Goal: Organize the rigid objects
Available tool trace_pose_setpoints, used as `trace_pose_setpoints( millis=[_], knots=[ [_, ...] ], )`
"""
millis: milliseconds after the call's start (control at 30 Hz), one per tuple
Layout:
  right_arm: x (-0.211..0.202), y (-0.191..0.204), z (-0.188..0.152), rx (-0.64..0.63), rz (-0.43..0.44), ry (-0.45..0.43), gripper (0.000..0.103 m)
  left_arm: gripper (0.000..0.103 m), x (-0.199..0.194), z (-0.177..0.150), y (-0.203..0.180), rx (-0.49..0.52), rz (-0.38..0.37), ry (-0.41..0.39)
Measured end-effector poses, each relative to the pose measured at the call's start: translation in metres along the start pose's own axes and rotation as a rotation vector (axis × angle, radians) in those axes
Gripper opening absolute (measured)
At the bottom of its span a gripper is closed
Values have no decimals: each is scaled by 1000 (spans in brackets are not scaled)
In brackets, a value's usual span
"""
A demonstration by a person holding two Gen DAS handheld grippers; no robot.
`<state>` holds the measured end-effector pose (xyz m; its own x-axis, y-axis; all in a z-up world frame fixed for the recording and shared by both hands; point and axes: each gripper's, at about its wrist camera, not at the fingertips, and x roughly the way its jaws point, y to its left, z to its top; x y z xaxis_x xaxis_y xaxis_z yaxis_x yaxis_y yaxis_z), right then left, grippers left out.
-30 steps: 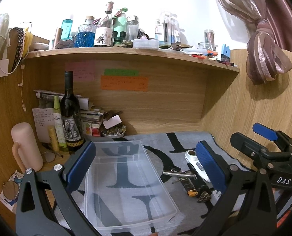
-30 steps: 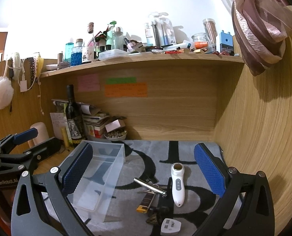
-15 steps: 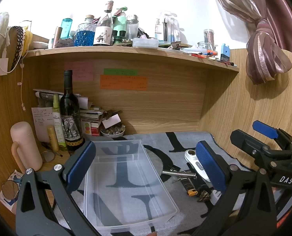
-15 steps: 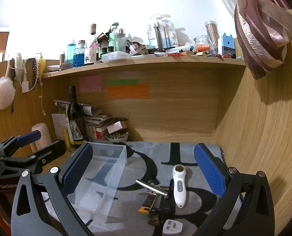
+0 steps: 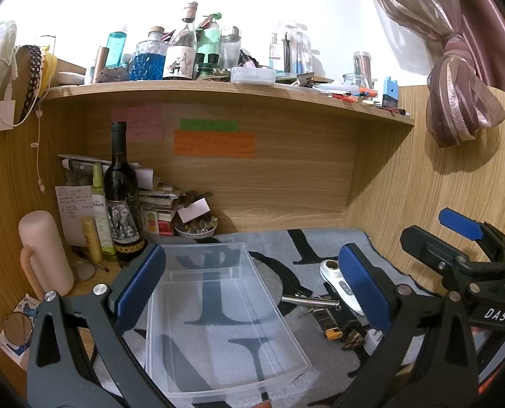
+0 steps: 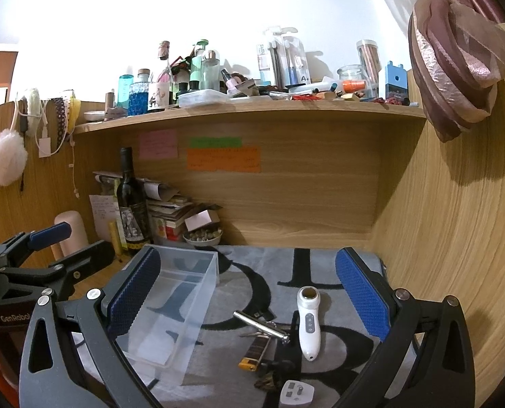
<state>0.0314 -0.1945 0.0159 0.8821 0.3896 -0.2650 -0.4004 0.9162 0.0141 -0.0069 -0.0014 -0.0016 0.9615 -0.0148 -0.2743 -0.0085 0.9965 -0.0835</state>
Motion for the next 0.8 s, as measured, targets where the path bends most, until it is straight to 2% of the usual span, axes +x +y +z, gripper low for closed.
trace_pose_setpoints(
  millis=[333,500,733,767,800],
  knots=[
    [2,-5,-1,13,3,6,103,103,2,1,1,0,-7,13],
    [8,-9,-2,28,7,23,103,103,10,3,7,-45,-75,62],
    [27,-11,-12,15,-7,70,103,102,23,-7,20,-24,26,97],
    [32,-12,-14,13,-12,84,103,102,27,-9,25,-26,40,109],
    [36,-13,-15,14,-17,98,103,96,30,-11,31,-30,56,127]
  ],
)
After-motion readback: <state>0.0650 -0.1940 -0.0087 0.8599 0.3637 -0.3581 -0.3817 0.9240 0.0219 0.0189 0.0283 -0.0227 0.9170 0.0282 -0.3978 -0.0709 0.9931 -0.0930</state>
